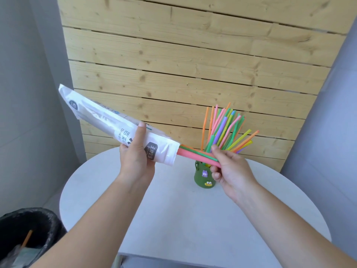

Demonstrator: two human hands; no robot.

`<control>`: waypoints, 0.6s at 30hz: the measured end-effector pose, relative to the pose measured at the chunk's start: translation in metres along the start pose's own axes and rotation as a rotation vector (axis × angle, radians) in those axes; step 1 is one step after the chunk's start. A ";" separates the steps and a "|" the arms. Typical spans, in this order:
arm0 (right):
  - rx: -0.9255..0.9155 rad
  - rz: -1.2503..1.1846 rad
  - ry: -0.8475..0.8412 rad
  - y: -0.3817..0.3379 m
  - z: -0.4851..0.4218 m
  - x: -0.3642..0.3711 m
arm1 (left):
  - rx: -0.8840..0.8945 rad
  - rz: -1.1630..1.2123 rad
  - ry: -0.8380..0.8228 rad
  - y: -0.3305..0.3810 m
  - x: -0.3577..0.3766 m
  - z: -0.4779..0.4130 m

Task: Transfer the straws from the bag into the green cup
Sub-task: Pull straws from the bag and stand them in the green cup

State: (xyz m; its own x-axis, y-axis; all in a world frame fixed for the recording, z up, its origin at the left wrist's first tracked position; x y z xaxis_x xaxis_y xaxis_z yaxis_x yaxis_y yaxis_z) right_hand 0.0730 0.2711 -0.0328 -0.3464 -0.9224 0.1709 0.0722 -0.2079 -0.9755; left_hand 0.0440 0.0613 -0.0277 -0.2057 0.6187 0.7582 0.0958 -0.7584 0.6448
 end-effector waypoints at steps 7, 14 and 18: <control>-0.359 0.325 0.058 -0.056 -0.007 -0.031 | -0.093 0.092 0.066 -0.002 -0.007 -0.009; -0.503 0.538 0.090 -0.107 -0.018 -0.065 | -0.125 0.167 0.120 -0.005 -0.012 -0.017; -0.546 0.611 0.129 -0.125 -0.025 -0.085 | -0.119 0.165 0.122 -0.005 -0.015 -0.021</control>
State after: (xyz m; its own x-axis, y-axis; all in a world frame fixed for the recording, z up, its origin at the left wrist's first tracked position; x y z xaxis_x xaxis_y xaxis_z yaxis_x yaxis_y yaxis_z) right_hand 0.0701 0.3832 0.0715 -0.5002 -0.7703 -0.3955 -0.1701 0.5353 -0.8274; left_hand 0.0262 0.0516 -0.0439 -0.3135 0.4600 0.8307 0.0244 -0.8706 0.4913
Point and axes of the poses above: each hand's wrist, its own z-axis away from the middle knuckle, its own x-axis out of the palm, y = z × x, the point moved 2 cm from there along -z, towards the middle knuckle, and after that the axes turned 2 degrees about z, right-handed, at the moved point
